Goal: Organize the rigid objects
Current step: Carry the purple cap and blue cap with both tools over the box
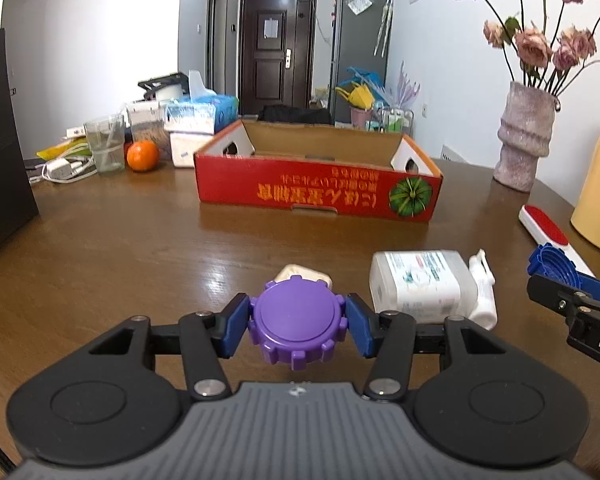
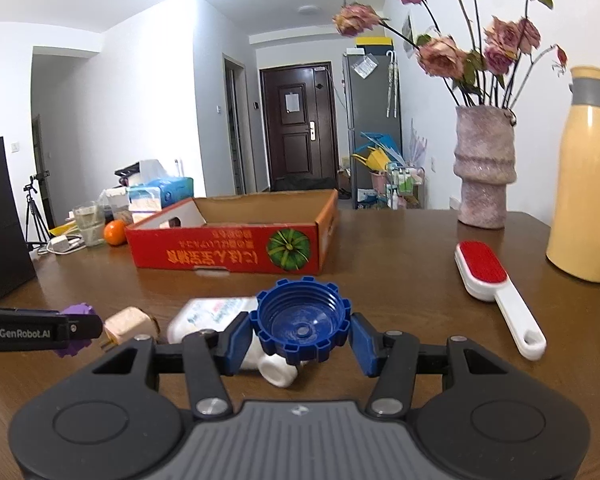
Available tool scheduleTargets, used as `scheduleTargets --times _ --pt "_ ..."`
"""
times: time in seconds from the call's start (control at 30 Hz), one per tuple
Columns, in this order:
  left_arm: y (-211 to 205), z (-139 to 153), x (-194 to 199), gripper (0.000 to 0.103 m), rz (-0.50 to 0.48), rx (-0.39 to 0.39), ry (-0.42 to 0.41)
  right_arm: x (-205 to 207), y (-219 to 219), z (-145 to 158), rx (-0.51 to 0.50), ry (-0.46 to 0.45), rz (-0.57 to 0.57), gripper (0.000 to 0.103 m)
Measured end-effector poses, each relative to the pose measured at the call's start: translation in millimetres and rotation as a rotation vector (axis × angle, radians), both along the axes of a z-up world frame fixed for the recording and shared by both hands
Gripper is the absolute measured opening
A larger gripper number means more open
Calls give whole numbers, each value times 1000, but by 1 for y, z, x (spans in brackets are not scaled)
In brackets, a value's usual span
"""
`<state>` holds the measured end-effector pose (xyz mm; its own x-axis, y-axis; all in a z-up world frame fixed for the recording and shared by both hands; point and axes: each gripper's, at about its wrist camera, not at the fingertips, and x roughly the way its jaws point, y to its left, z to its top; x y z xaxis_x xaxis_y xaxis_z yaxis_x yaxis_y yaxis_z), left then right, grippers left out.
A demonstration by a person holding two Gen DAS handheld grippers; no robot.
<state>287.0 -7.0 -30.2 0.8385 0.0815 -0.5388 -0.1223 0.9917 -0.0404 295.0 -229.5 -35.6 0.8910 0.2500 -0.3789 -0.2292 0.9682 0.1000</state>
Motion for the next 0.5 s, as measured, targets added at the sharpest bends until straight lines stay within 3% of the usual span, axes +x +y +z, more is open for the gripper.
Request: scheduleTargets --times 0.5 --pt "26 39 23 54 4 12 -86 30 33 30 16 -38 8 52"
